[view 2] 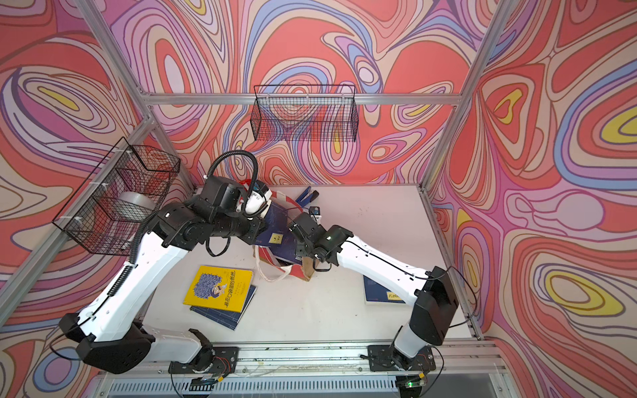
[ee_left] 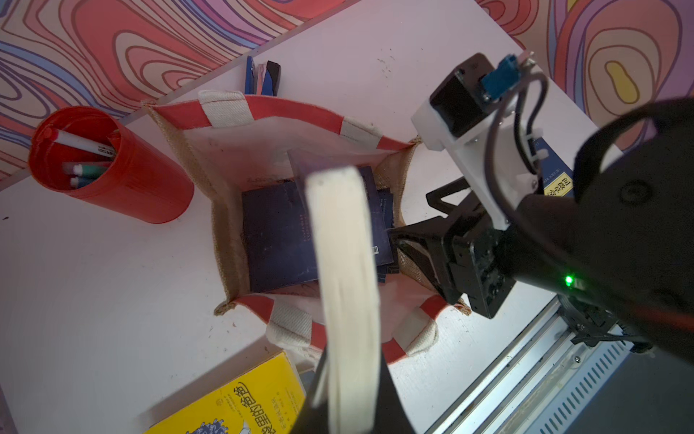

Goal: Put the books into the canvas bag
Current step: Place the book in the canvas bag.

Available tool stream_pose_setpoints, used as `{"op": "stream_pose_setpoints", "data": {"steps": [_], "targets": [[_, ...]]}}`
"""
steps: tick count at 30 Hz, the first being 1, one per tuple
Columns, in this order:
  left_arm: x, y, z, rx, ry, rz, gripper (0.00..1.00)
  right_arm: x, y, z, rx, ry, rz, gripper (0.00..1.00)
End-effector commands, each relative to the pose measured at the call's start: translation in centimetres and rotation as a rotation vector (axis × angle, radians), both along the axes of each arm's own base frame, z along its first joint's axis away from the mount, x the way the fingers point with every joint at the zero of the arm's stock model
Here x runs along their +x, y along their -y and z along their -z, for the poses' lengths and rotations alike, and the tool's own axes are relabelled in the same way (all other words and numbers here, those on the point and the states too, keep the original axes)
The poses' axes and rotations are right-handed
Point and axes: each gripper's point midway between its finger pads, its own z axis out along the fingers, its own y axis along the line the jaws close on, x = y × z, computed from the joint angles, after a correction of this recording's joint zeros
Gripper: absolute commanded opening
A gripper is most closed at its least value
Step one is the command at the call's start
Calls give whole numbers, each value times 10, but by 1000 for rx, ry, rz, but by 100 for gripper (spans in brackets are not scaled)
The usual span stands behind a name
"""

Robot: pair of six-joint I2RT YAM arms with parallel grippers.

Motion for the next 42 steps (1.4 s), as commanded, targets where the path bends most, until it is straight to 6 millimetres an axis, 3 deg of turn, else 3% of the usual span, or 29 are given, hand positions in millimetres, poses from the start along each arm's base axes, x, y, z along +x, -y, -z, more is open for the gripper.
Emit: {"op": "stream_pose_setpoints", "data": {"steps": [1,8,17,22,23,27,30,36,42], "targets": [[14,15,0,-64,18,45,0,0,28,-4,-117,24,93,34],[20,31,28,-145,-123,108,0,0,27,-12,-102,54,62,0],[26,70,70,-244,-329,199,0,3,11,-32,34,146,8,0],[30,75,102,-223,-404,194,0,7,11,-38,17,164,6,0],[32,73,113,-197,-421,182,2,8,12,-40,16,170,6,0],[50,57,150,-55,-472,84,50,12,9,-43,2,181,-3,0],[73,31,146,-28,-397,-55,70,13,7,-41,-5,177,-8,0],[98,-9,107,-24,-239,-156,77,15,3,-36,4,172,-11,0],[102,-14,72,-45,-141,-129,80,17,-4,-37,16,172,-25,0]]}}
